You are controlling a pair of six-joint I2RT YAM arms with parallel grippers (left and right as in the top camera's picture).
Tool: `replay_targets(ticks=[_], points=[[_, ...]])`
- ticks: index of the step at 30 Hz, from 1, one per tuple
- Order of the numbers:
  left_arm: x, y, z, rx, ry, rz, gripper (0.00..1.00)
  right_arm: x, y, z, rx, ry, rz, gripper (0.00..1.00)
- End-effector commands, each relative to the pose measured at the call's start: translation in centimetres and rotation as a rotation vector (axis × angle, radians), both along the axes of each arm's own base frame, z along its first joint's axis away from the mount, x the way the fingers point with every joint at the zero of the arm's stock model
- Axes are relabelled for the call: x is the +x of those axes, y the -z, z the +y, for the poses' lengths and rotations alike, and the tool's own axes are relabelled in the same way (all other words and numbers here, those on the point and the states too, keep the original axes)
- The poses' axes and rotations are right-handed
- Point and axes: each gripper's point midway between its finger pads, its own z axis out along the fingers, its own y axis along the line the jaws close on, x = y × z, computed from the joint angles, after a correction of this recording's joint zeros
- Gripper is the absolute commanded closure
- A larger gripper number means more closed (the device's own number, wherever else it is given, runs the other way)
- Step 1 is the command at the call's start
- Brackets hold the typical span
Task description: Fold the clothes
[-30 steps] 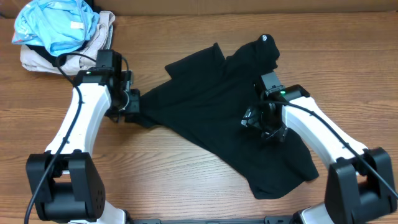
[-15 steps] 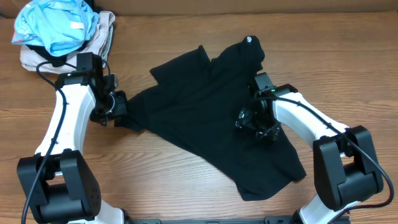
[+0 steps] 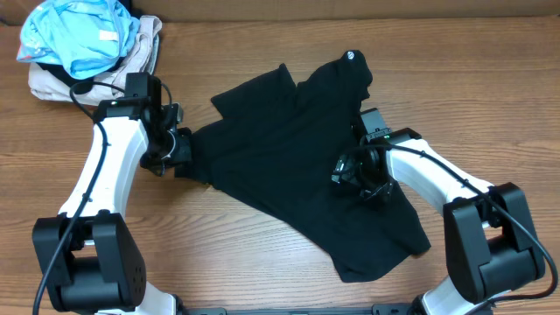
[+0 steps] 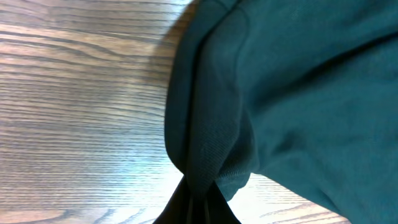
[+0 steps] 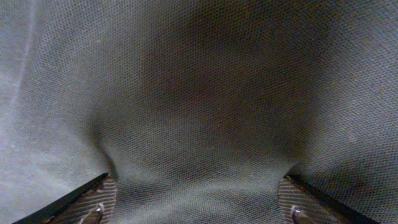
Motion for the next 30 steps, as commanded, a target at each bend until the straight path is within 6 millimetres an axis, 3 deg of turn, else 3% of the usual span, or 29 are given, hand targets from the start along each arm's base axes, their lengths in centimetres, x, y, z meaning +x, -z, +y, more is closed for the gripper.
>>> replay_targets(ticks=[1, 10, 12, 18, 21, 24, 27, 30], points=[[0.4, -0.6, -1.5, -0.017, 0.025, -0.014, 0.96, -1.4, 2.5, -2.3, -0.026, 0.061, 0.072, 0.11], [-0.2, -0.6, -5.5, -0.028, 0.119, -0.006, 0.96, 4.1, 2.2, -8.7, 0.006, 0.28, -0.093, 0.16], [-0.6, -0.6, -7.2, -0.054, 0.162, -0.004, 0.96, 6.3, 1.7, -10.9, 0.017, 0.34, -0.179, 0.17], [-1.1, -0.8, -10.7, -0.081, 0.247, -0.019, 0.96, 10.9, -0.6, -14.6, 0.055, 0.351, -0.381, 0.17], [-1.0, -0.9, -12.4, -0.089, 0.277, -0.041, 0.96, 12.0, -3.1, -15.1, 0.092, 0.314, -0.401, 0.17], [-0.9, -1.1, -13.9, -0.094, 0.318, -0.071, 0.96, 12.1, -7.2, -15.3, 0.086, 0.294, -0.392, 0.14], [-0.5, -1.2, -14.9, -0.1, 0.341, -0.101, 0.96, 11.3, -12.0, -14.9, 0.088, 0.285, -0.405, 0.1], [0.0, -1.4, -15.1, -0.104, 0.344, -0.124, 0.96, 9.2, -16.0, -14.2, 0.092, 0.287, -0.423, 0.08]])
